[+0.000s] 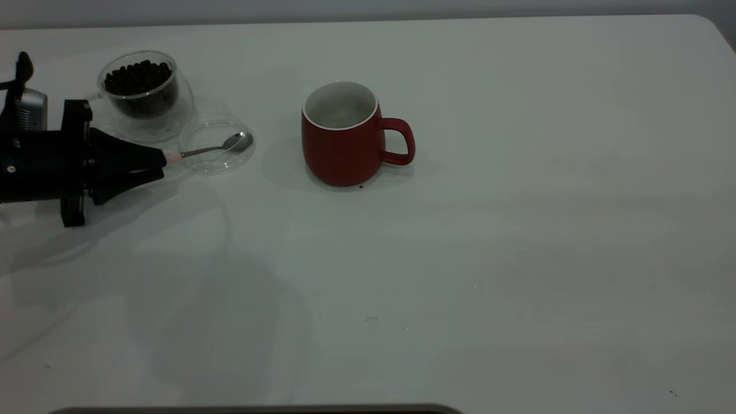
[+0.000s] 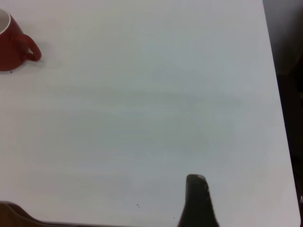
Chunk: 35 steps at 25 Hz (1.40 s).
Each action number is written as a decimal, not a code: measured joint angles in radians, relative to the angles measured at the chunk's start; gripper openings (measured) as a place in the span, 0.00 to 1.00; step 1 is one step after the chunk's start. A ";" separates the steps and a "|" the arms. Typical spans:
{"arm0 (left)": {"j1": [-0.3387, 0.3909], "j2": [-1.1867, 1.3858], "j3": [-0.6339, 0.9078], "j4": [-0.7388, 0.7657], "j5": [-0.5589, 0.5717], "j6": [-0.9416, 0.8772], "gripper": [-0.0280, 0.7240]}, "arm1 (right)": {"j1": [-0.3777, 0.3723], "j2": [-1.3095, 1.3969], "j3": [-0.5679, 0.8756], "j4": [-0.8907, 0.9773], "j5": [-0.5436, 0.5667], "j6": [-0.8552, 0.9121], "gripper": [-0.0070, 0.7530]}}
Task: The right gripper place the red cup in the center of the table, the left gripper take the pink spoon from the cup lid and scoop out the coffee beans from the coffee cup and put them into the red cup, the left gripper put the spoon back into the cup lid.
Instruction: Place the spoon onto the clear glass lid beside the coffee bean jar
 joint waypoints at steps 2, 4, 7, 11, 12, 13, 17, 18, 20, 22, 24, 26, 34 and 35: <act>0.000 0.001 -0.001 -0.006 0.001 0.006 0.30 | 0.000 0.000 0.000 0.000 0.000 0.000 0.78; 0.000 0.003 -0.001 -0.009 0.006 0.006 0.40 | 0.000 0.000 0.000 0.000 0.000 0.000 0.78; 0.000 0.004 -0.001 -0.009 0.033 0.008 0.58 | 0.000 0.000 0.000 0.000 0.000 0.000 0.78; 0.008 0.004 -0.001 -0.010 0.093 0.008 0.78 | 0.000 0.000 0.000 0.000 0.000 0.000 0.78; 0.016 0.004 -0.001 -0.009 0.103 0.008 0.81 | 0.000 0.000 0.000 0.000 0.000 0.000 0.78; 0.027 0.004 -0.001 -0.007 0.113 0.008 0.82 | 0.000 0.000 0.000 0.000 0.000 0.000 0.78; 0.074 0.004 -0.001 0.013 0.127 0.006 0.83 | 0.000 0.000 0.000 0.000 0.000 0.000 0.78; 0.084 0.004 -0.001 0.020 0.128 0.004 0.83 | 0.000 0.000 0.000 0.000 0.000 0.000 0.78; 0.104 0.004 -0.001 0.033 0.130 0.001 0.82 | 0.000 0.000 0.000 0.000 0.000 0.000 0.78; 0.119 0.004 -0.001 0.037 0.131 0.000 0.82 | 0.000 0.000 0.000 0.000 0.000 0.000 0.78; 0.132 0.004 -0.001 0.038 0.131 0.000 0.82 | 0.000 0.000 0.000 0.000 0.000 0.000 0.78; 0.139 0.004 -0.001 0.038 0.131 0.000 0.82 | 0.000 0.000 0.000 0.000 0.000 0.000 0.78; 0.144 0.004 -0.001 0.040 0.132 0.000 0.82 | 0.000 0.000 0.000 0.000 0.000 0.000 0.78; 0.145 0.004 -0.001 0.040 0.132 0.000 0.82 | 0.000 0.000 0.000 0.000 0.000 0.000 0.78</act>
